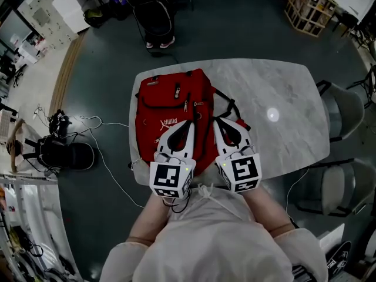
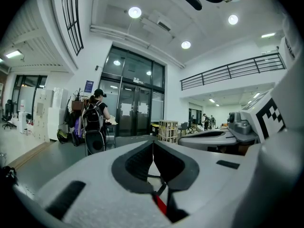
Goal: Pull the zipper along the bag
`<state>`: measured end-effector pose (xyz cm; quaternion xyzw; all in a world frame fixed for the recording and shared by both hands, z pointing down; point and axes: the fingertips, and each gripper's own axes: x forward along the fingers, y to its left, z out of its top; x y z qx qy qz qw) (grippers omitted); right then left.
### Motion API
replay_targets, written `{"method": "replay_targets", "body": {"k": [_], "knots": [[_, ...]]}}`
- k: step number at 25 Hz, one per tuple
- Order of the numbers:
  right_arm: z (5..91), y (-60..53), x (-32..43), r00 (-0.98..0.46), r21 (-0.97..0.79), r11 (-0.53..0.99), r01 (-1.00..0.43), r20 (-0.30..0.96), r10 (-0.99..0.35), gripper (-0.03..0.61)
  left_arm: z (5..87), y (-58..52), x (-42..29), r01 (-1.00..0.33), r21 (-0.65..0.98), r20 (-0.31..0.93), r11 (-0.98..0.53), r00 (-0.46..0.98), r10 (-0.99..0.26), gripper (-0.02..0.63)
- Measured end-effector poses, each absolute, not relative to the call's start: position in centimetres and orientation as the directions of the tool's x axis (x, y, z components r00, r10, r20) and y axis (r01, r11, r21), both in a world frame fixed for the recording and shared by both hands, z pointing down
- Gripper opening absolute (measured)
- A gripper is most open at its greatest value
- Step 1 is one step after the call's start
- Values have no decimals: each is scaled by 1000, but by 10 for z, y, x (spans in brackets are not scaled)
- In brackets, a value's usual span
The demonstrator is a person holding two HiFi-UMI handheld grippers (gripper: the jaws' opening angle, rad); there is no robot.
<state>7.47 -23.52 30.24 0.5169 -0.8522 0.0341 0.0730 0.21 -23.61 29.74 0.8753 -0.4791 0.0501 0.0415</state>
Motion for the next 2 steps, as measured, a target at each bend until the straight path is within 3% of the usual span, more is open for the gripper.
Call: {"method": "replay_targets", "body": {"k": [2], "knots": [[303, -239, 74, -457, 21, 467, -884, 161, -875, 26, 298, -240, 2, -842, 25, 128, -539, 538, -833, 20]]}}
